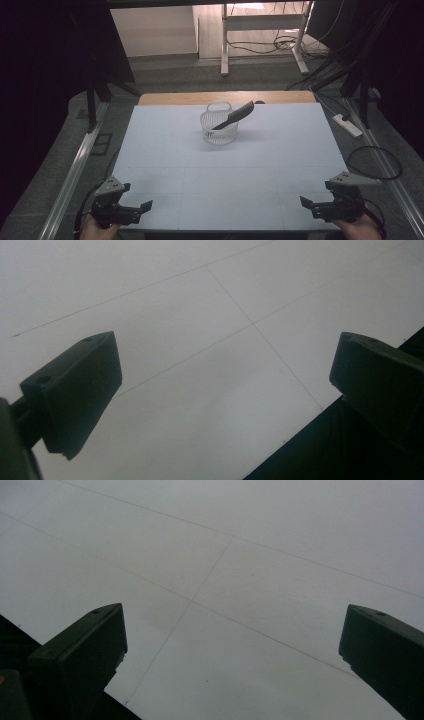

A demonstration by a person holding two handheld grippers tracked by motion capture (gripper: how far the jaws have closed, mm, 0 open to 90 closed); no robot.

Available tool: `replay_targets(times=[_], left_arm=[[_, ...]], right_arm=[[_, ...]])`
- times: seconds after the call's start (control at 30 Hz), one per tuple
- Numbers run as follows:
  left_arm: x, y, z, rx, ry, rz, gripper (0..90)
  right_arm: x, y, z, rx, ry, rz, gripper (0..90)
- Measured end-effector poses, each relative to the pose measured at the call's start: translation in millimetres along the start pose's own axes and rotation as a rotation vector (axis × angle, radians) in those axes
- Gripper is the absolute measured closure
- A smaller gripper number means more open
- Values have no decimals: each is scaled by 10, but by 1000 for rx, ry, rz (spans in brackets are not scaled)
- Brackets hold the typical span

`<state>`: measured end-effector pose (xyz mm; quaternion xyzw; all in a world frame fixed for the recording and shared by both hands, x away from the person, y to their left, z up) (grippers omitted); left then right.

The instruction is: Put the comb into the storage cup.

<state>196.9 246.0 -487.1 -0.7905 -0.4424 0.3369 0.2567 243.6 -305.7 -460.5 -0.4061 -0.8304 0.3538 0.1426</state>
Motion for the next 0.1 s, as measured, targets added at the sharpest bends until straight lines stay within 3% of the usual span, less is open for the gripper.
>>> replay_targets(times=[0.1], left_arm=[[-2, 2, -6, -2, -2, 2, 11]], right_arm=[[-11, 7, 4, 9, 8, -1, 0]])
Point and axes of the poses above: each handheld gripper's, and its own axes: y roughly forward along the jaws, z roughly out of its underside, x roughly to its left, the point moved 3 cm from there along y, roughly forward along the jaws, and after that the axes turned 11 degrees about -y, right-handed, at the moved point
